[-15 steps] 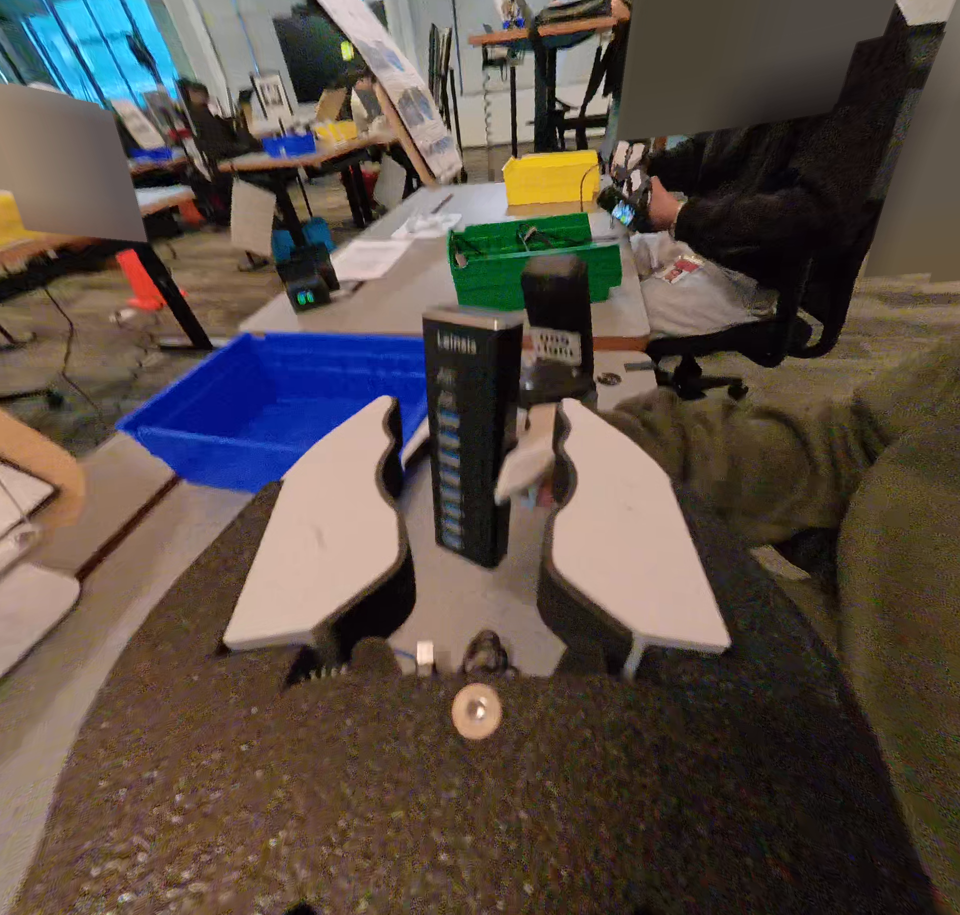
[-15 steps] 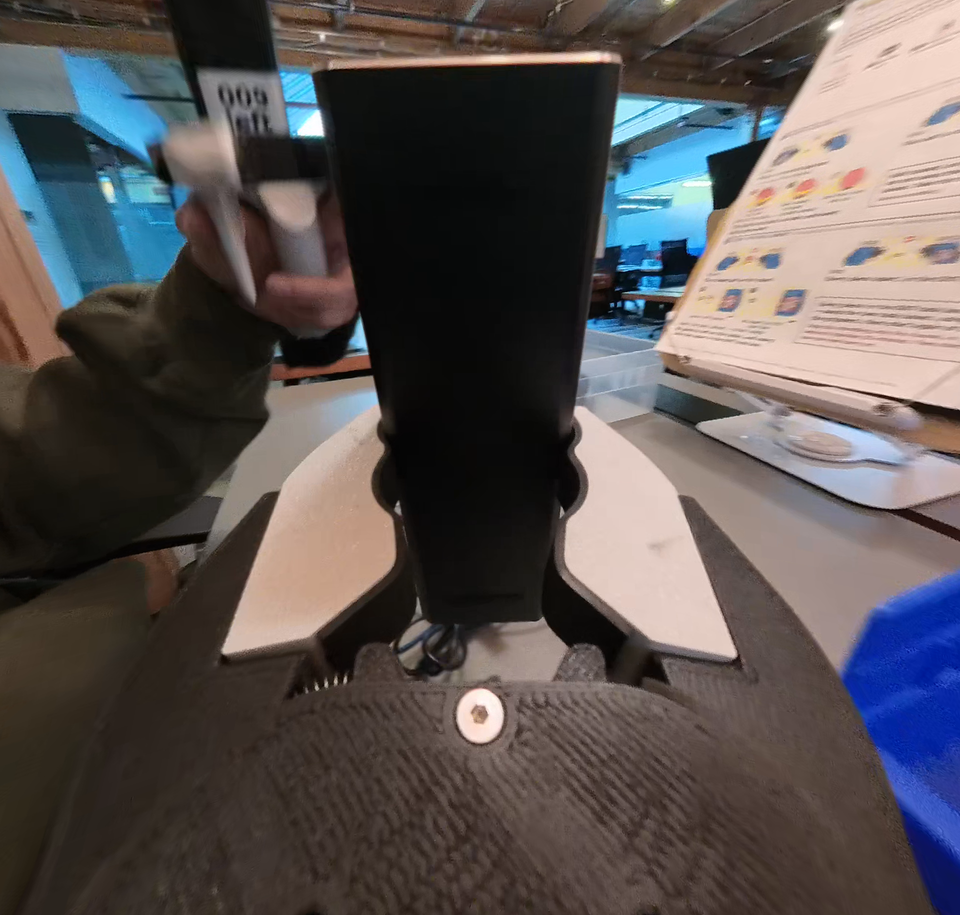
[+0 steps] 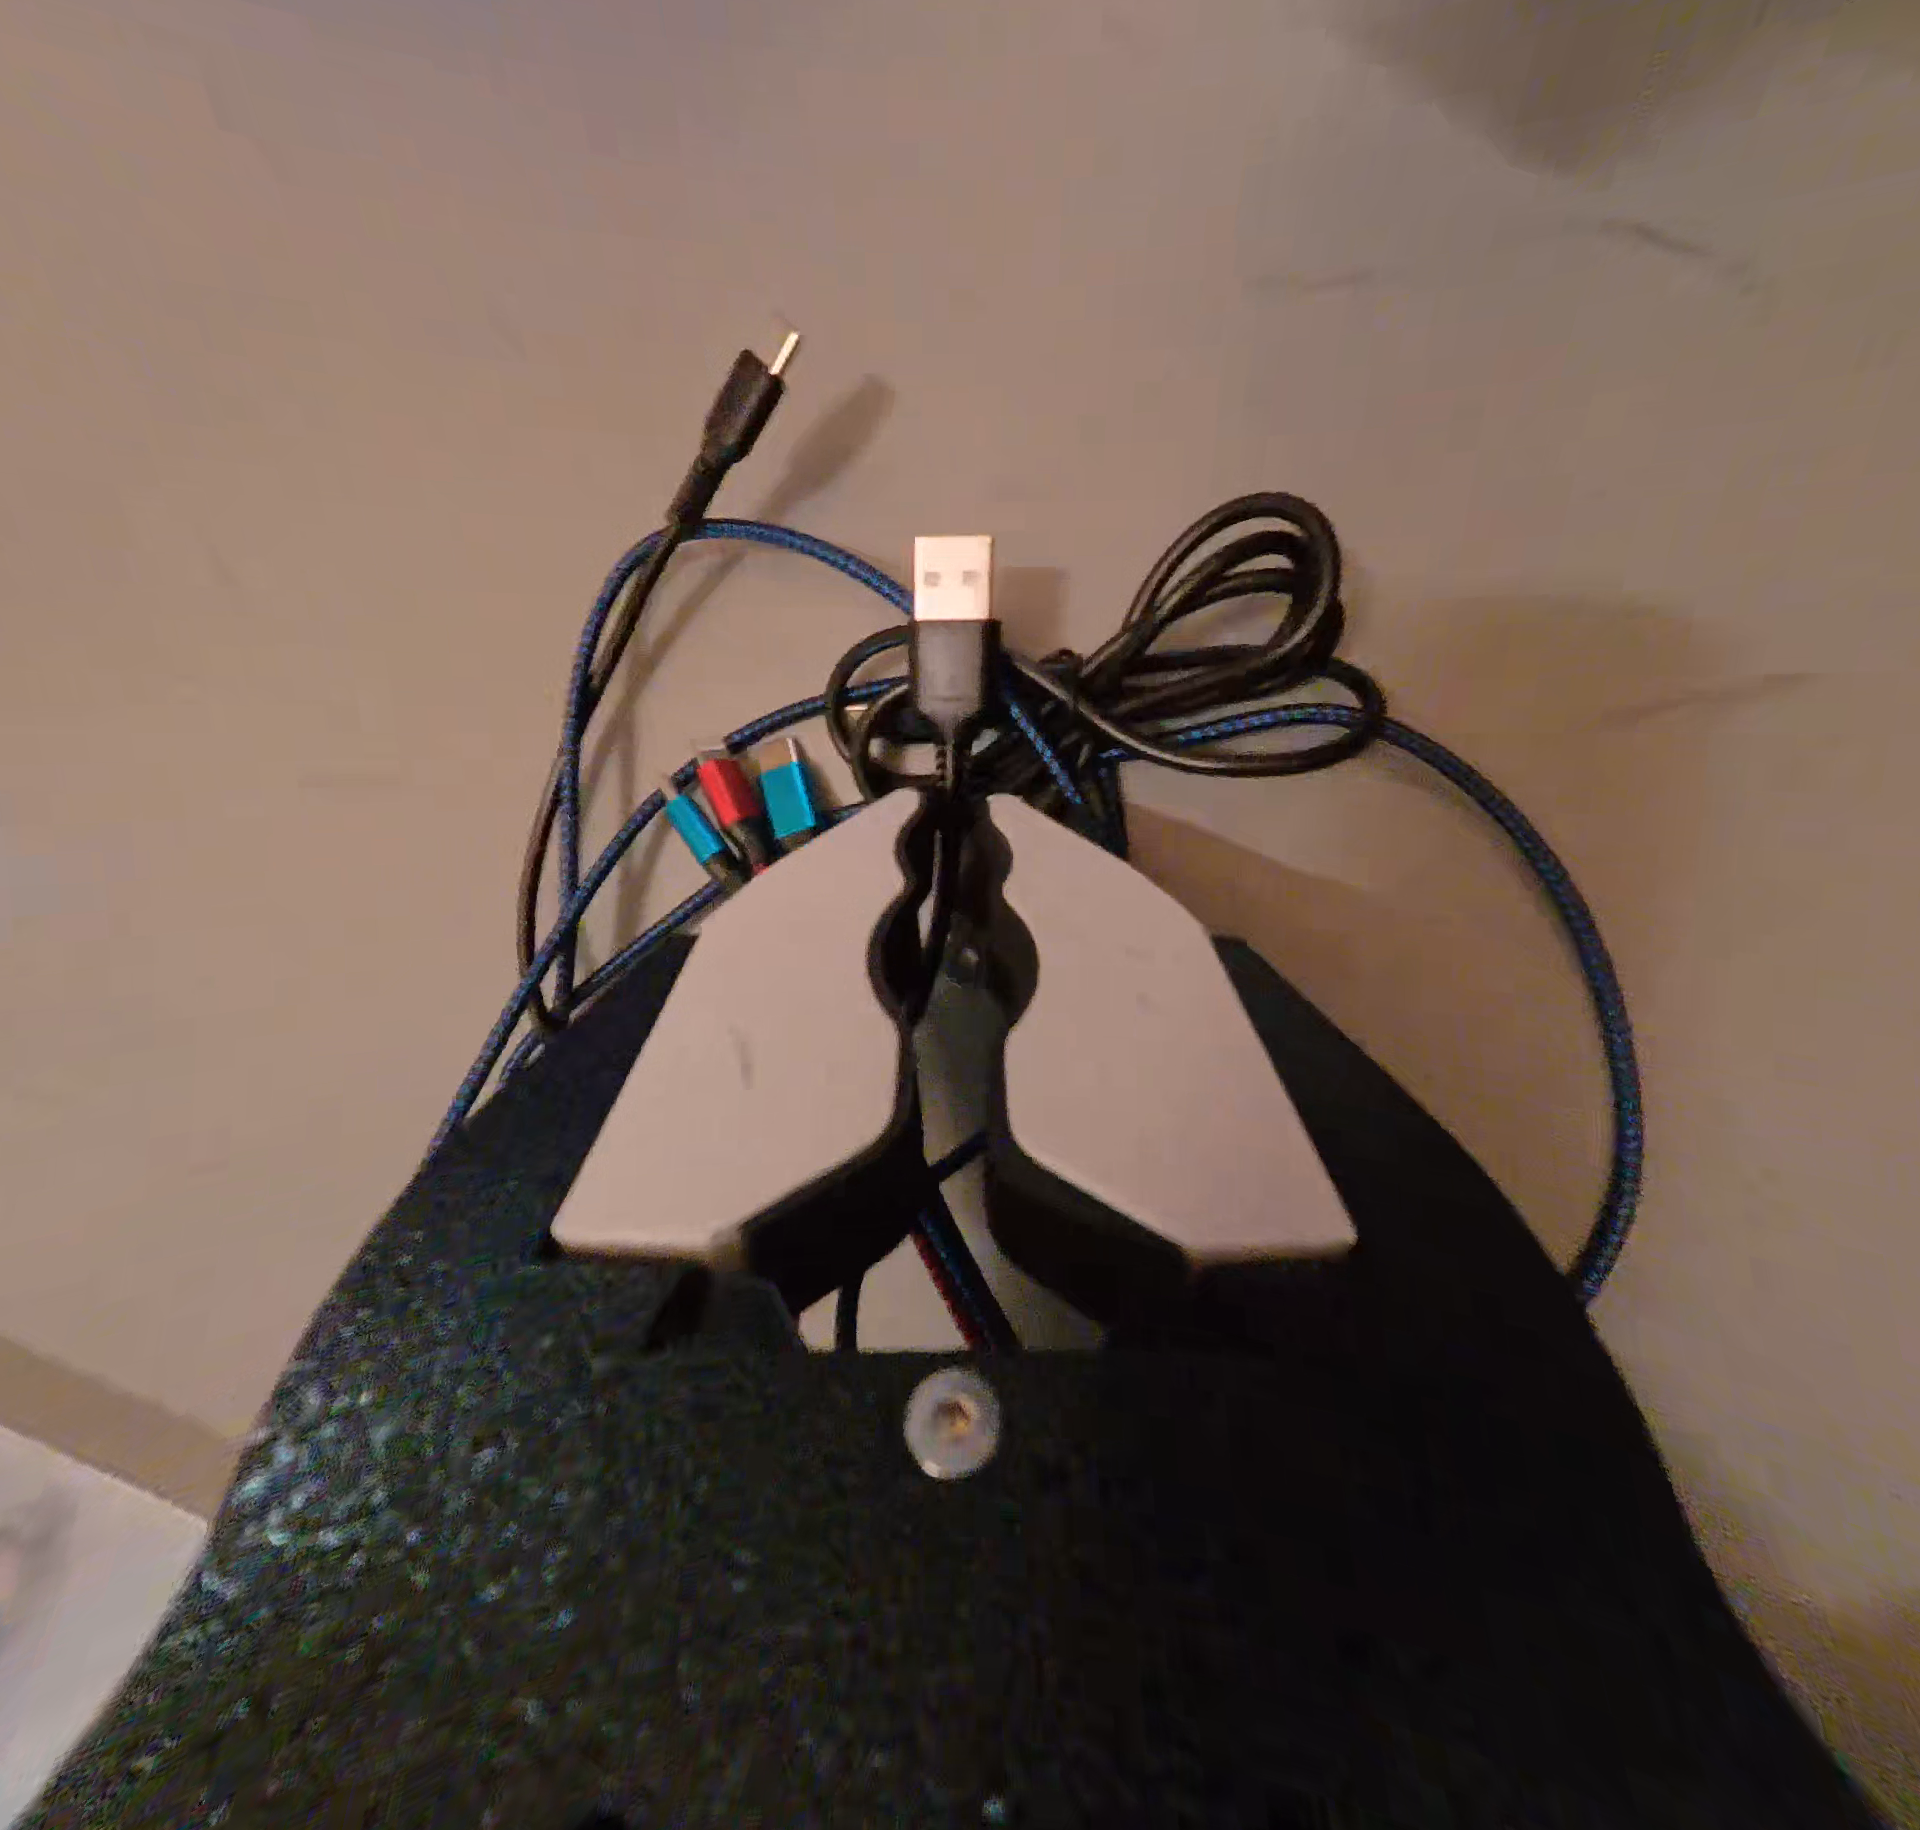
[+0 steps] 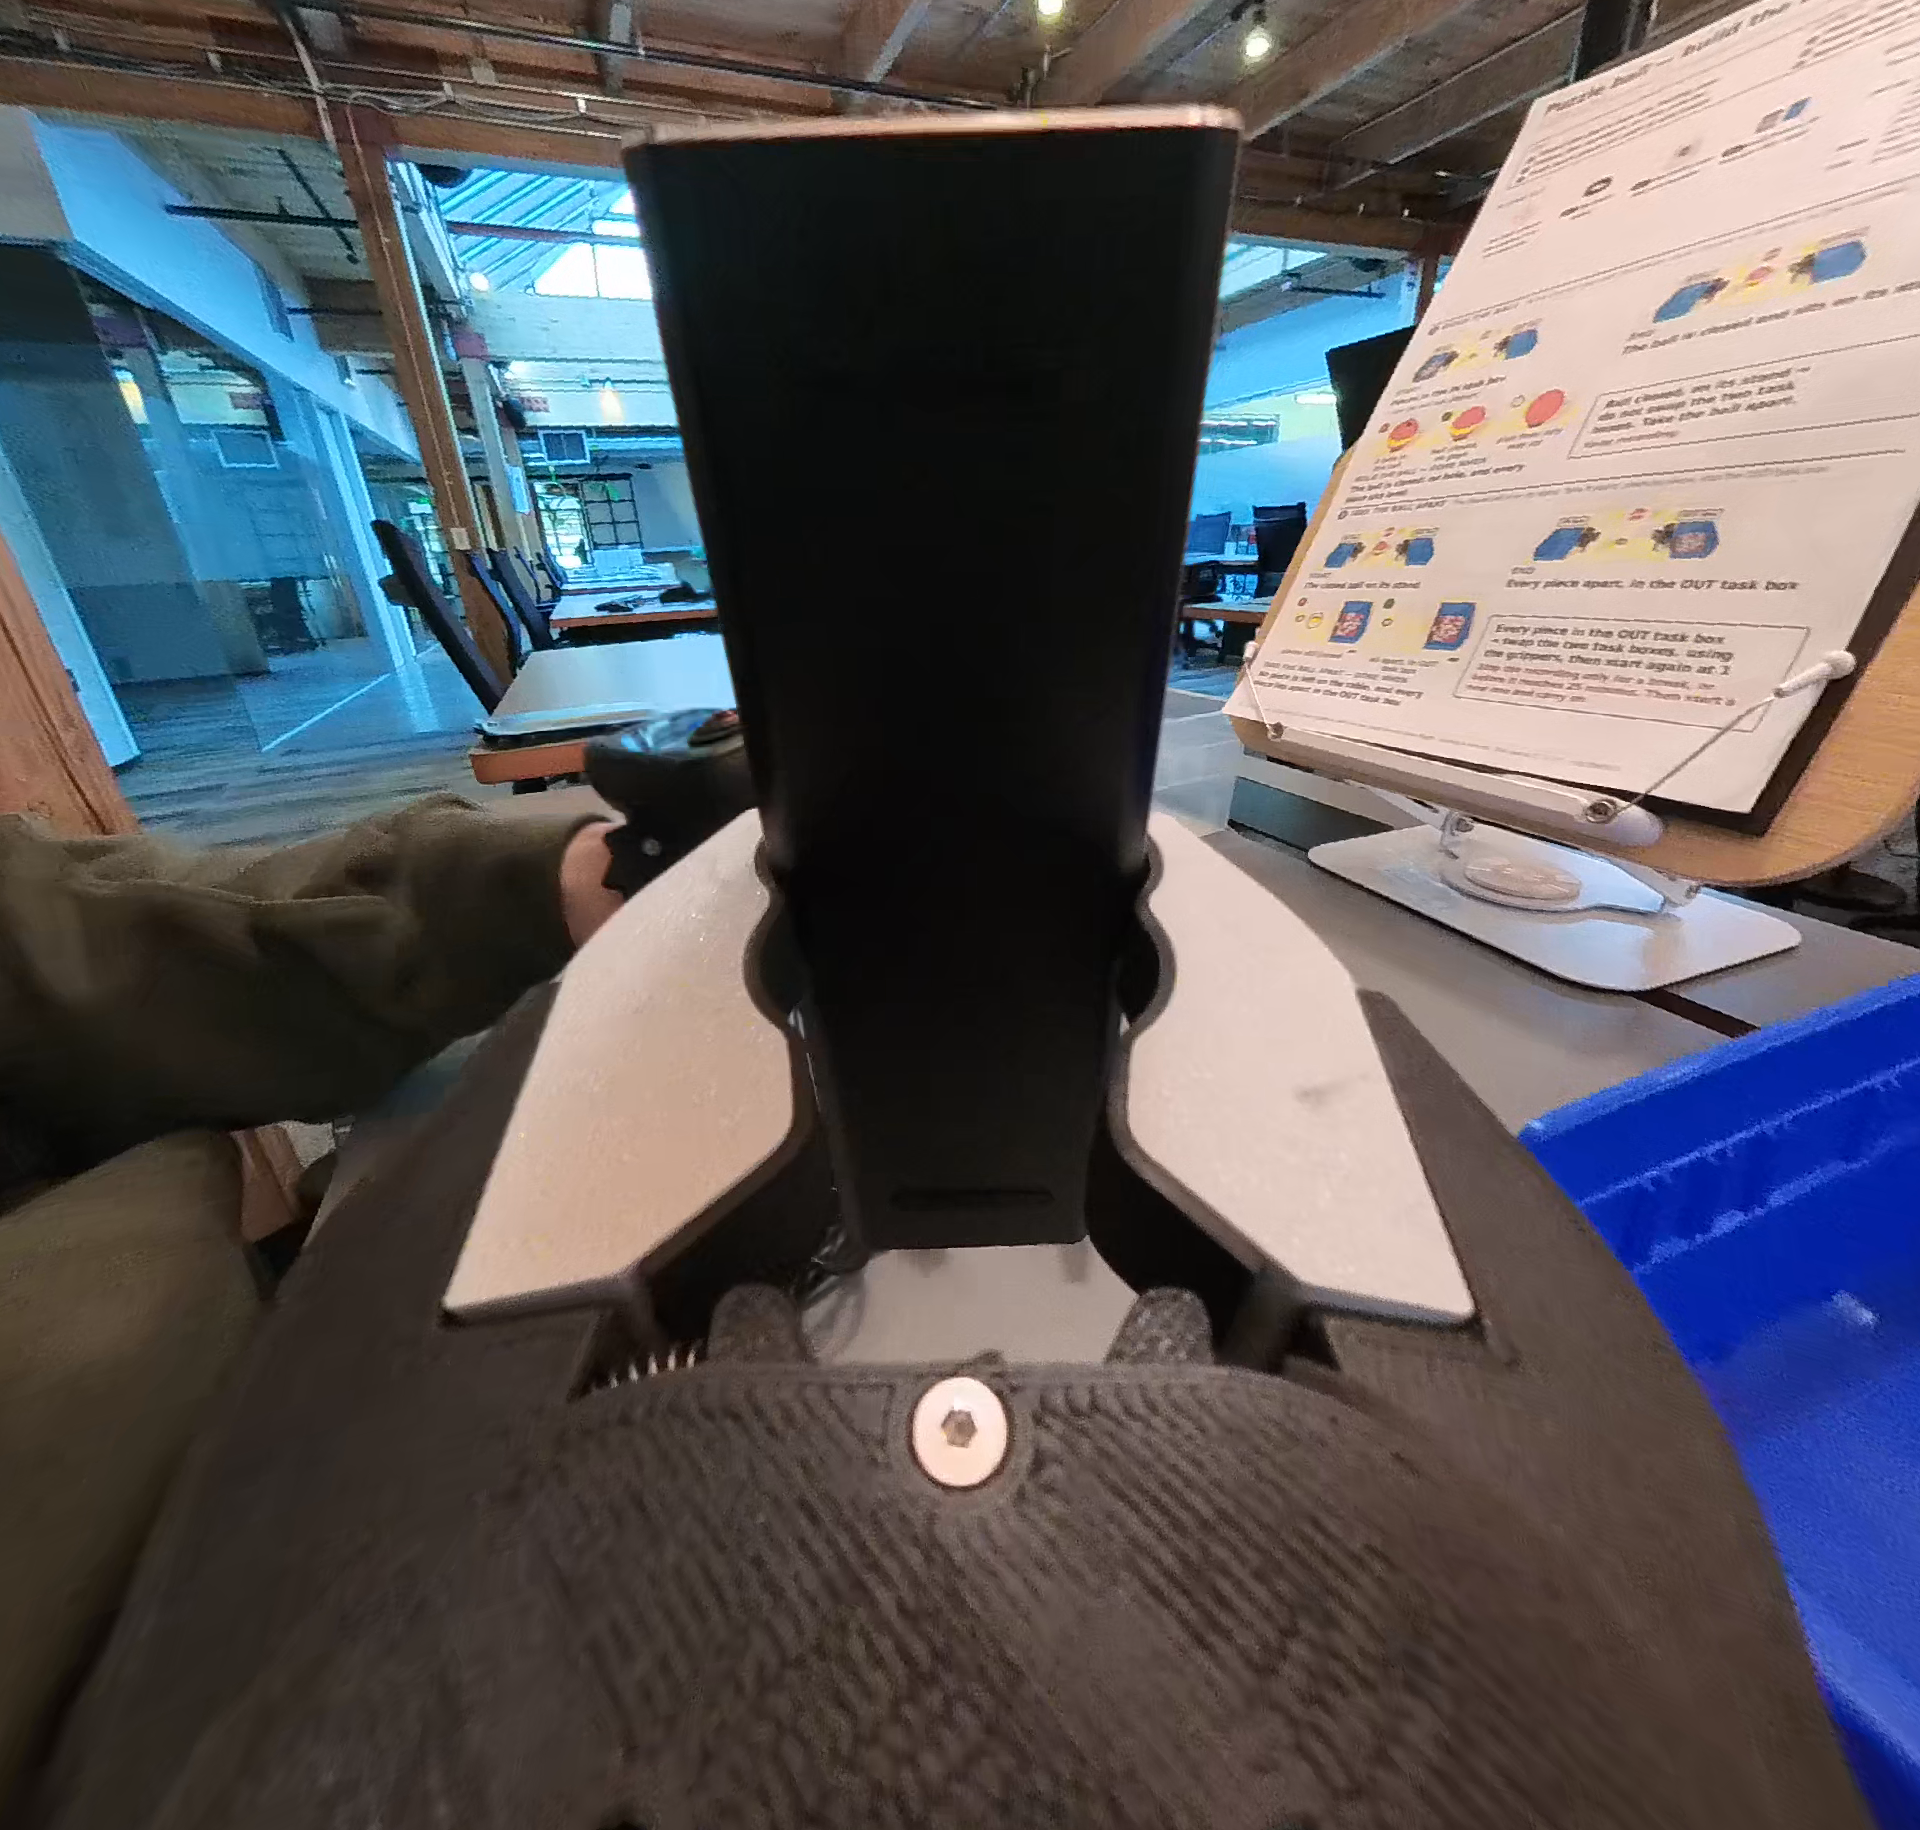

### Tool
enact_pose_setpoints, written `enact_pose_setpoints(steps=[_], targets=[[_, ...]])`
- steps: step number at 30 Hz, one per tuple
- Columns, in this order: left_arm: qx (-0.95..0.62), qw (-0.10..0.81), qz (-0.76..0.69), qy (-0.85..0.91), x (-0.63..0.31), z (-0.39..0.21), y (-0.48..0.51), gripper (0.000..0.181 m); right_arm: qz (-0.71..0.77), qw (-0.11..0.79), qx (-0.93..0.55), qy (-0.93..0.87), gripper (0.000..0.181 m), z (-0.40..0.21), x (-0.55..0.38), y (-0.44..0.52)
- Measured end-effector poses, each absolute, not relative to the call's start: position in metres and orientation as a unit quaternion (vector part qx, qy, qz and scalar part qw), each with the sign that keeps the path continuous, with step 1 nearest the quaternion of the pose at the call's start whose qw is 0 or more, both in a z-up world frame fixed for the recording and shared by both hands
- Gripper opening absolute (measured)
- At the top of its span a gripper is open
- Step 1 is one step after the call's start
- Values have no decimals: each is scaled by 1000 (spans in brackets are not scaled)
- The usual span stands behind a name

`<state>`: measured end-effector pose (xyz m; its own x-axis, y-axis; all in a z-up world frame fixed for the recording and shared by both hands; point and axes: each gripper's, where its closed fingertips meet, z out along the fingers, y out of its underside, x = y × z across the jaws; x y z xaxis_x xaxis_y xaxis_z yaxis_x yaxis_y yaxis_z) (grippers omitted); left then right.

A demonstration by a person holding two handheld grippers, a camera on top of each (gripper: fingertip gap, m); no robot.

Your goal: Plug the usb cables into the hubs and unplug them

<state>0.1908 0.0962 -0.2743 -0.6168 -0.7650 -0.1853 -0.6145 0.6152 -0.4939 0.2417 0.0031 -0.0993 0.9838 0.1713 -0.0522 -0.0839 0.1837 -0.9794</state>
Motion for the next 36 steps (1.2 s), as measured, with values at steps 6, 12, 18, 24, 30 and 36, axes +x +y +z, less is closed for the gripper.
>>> enact_pose_setpoints(steps=[6,12,18,24,30,36], targets=[[-455,204,-344,795,207,-217,99,4,85,770,-631,-31,62,-99,245,0],[-504,175,-618,577,211,-80,131,4,92,776,-623,-27,61,-98,248,-3],[-464,192,-742,445,202,9,160,4,91,774,-625,-32,61,-98,246,-1],[-541,234,-544,597,223,-49,185,4,91,773,-627,-33,61,-99,245,-2],[-534,225,-346,738,213,-75,197,4,87,775,-624,-40,61,-95,243,-3],[-508,258,-344,746,211,-37,183,4,85,780,-619,-39,61,-90,245,-6]])
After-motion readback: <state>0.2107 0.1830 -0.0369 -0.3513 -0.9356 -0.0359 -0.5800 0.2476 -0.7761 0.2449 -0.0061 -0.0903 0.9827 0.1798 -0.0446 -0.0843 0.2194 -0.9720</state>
